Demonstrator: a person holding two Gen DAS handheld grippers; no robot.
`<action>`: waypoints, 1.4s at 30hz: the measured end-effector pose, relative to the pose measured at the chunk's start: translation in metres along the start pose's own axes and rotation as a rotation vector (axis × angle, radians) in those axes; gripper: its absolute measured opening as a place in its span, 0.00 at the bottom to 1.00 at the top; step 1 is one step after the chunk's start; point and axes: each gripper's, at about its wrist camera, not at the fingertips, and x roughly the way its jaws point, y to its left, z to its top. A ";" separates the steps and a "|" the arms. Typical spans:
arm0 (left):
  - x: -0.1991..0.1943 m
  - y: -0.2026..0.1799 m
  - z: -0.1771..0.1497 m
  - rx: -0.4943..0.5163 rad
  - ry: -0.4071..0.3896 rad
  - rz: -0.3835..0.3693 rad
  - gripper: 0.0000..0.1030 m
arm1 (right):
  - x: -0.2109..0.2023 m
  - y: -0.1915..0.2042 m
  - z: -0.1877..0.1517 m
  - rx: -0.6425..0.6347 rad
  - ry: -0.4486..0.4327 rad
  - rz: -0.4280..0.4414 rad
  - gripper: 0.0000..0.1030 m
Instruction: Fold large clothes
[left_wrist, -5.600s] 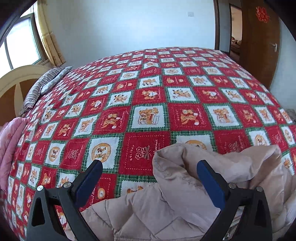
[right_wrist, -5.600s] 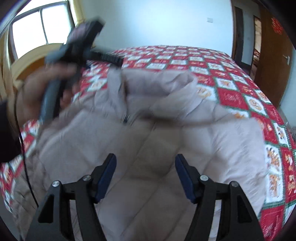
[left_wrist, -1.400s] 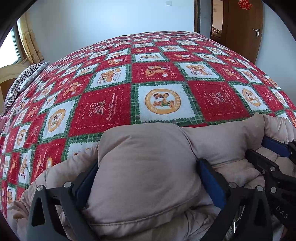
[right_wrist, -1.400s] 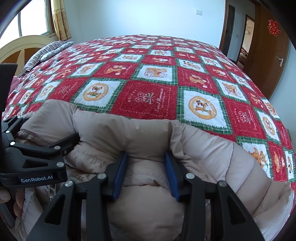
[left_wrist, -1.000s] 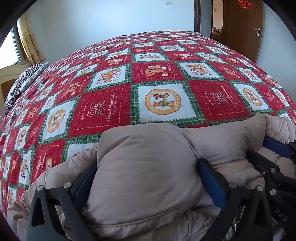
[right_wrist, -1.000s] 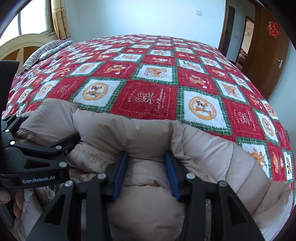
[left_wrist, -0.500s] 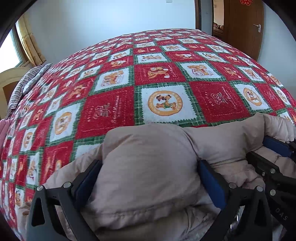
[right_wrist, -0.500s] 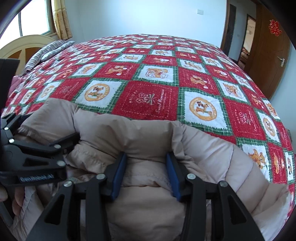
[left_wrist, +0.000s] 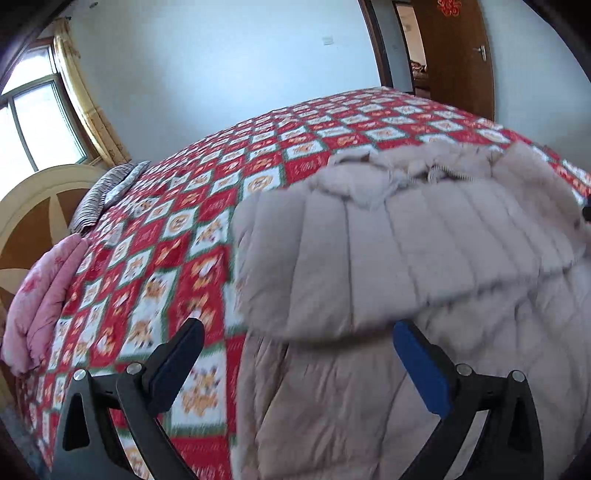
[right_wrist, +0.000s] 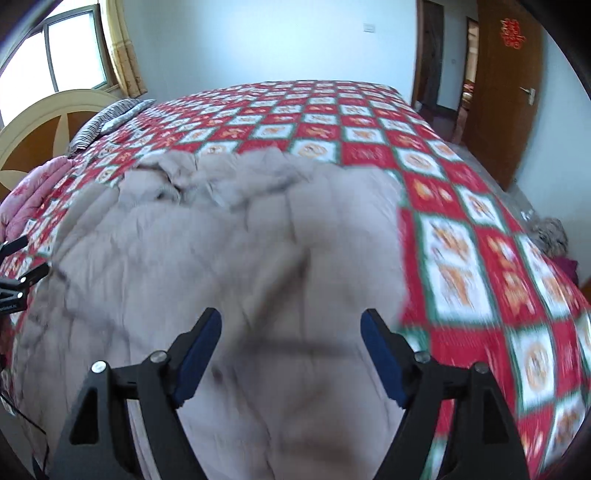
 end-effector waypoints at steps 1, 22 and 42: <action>-0.006 0.001 -0.020 0.007 0.008 0.020 0.99 | -0.008 -0.002 -0.016 0.009 0.008 -0.013 0.78; -0.085 -0.008 -0.203 -0.207 0.100 -0.194 0.99 | -0.092 -0.004 -0.202 0.122 0.073 -0.026 0.72; -0.156 0.016 -0.175 -0.082 -0.111 -0.172 0.11 | -0.144 0.024 -0.197 0.089 -0.143 0.138 0.15</action>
